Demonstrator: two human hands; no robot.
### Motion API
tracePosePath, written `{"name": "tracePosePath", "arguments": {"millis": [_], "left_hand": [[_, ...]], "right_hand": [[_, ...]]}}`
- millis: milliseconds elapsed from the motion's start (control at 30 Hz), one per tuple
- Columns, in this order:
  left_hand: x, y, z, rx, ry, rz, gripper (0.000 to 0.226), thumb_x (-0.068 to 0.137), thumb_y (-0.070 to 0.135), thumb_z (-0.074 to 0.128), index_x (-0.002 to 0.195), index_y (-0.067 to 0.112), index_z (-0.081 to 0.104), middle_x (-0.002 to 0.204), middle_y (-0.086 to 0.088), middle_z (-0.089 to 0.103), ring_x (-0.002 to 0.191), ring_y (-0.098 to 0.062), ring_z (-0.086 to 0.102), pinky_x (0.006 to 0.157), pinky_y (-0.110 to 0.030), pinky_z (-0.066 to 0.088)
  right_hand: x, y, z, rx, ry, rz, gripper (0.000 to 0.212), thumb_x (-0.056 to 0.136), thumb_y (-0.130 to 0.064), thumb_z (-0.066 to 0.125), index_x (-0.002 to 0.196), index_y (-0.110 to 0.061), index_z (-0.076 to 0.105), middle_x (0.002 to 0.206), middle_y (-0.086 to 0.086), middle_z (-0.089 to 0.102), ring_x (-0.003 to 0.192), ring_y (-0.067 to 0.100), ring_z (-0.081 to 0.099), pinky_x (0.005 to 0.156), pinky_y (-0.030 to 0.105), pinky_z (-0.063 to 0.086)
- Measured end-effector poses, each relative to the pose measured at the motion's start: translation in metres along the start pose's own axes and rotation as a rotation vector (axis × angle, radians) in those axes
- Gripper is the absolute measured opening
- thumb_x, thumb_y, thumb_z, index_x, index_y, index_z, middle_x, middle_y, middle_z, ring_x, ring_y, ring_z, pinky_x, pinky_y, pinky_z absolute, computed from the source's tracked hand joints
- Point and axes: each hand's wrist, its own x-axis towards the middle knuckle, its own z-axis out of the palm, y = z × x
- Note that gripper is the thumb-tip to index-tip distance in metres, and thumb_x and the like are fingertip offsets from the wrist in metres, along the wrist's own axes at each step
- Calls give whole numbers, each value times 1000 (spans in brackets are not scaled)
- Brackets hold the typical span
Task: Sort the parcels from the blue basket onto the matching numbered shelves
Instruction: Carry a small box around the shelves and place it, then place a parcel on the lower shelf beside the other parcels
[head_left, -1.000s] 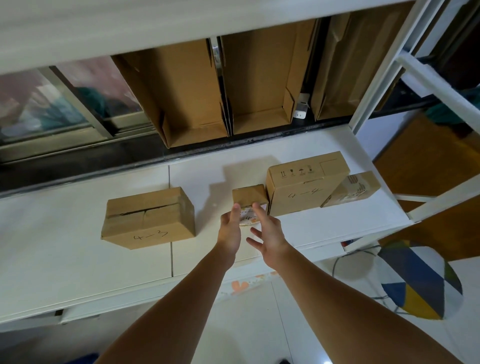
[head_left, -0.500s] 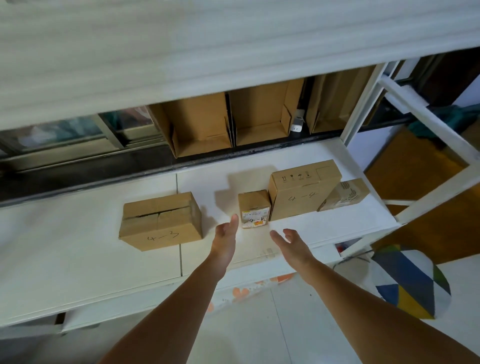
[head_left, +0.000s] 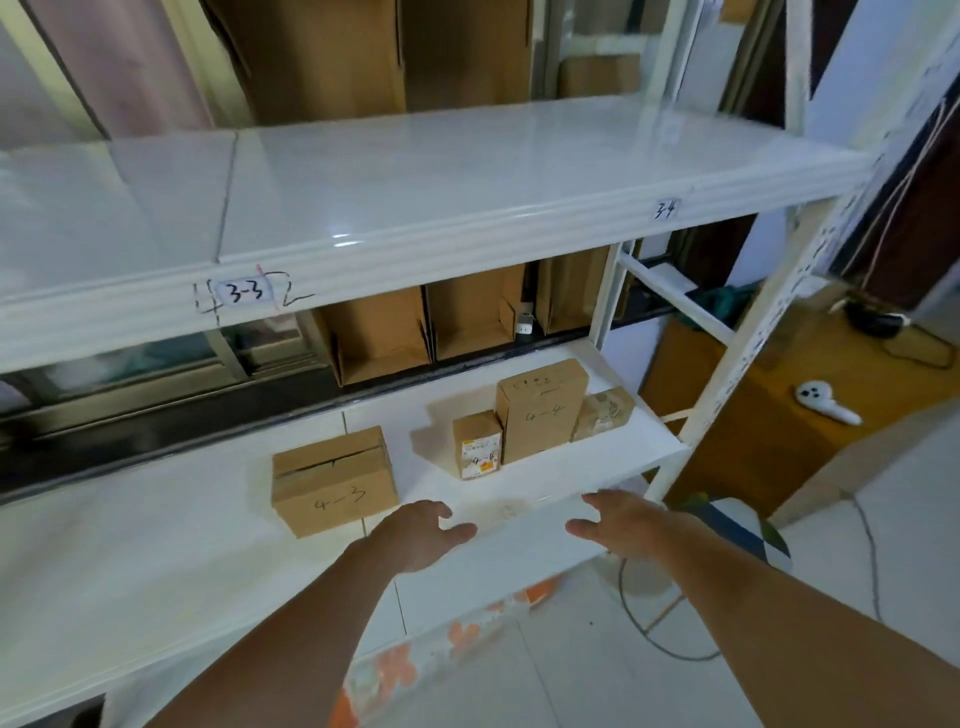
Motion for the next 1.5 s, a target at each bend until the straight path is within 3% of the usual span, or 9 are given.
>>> {"name": "tracePosePath", "arguments": {"millis": [300,633,733,833,1000,1200,1367,1433,1500], "left_hand": [[-105,5,10,-33,95,-23,80,83,86,45,143,34,52,159,5,40,144,-19,39,117,-36,32],[-201,20,90,-100,92,-41,87,81,86,47,150,34,44,163,6,34,147,-19,36,121,-39,28],[-222,11,98,-85,103,-66,89,81,87,45,154,36,38,165,7,29,150,-19,31,123,-40,23],[-243,-5,96,-84,125,-87,86,85,85,43,155,35,36,165,8,28,151,-17,28,123,-38,20],[-296,-63,95,-127,200,-171,82,89,80,43,156,33,35,166,9,27,152,-17,26,124,-38,18],[-393,-188,96,-262,284,-410,82,90,76,47,156,28,36,164,3,32,146,-20,37,119,-34,28],[-500,-297,106,-366,379,-624,95,74,92,46,150,36,42,153,2,49,133,-23,52,111,-37,42],[-546,-332,114,-392,411,-694,78,89,77,48,150,29,44,148,2,52,131,-23,53,106,-32,44],[-588,-366,126,-433,469,-802,78,91,73,49,150,22,46,149,-3,52,131,-24,54,102,-32,45]], "right_hand": [[-108,9,10,-6,23,-69,70,100,-62,39,158,-25,25,167,-3,20,152,26,24,121,45,22],[-181,55,71,-99,17,-10,79,87,-81,35,153,-38,31,168,-2,11,155,35,5,121,63,14],[-192,48,76,-102,15,-37,76,91,-77,38,153,-35,31,167,-1,18,153,35,11,122,61,16],[-199,22,82,-105,-7,-93,69,98,-67,39,154,-27,32,164,1,27,149,29,28,120,49,23],[-187,-52,111,-172,-66,-199,80,93,-73,39,158,-29,25,166,0,23,150,25,27,121,44,24],[-199,-209,158,-336,-146,-442,83,94,-73,36,160,-25,20,168,0,17,153,24,21,122,41,19],[-230,-355,213,-429,-184,-690,83,94,-73,37,160,-24,21,167,0,19,152,23,23,122,38,20],[-248,-410,240,-468,-197,-773,85,91,-76,39,159,-27,24,167,-1,21,151,23,25,122,40,22],[-271,-458,265,-503,-218,-856,80,92,-72,43,157,-27,31,164,1,29,148,25,32,119,40,28]]}}
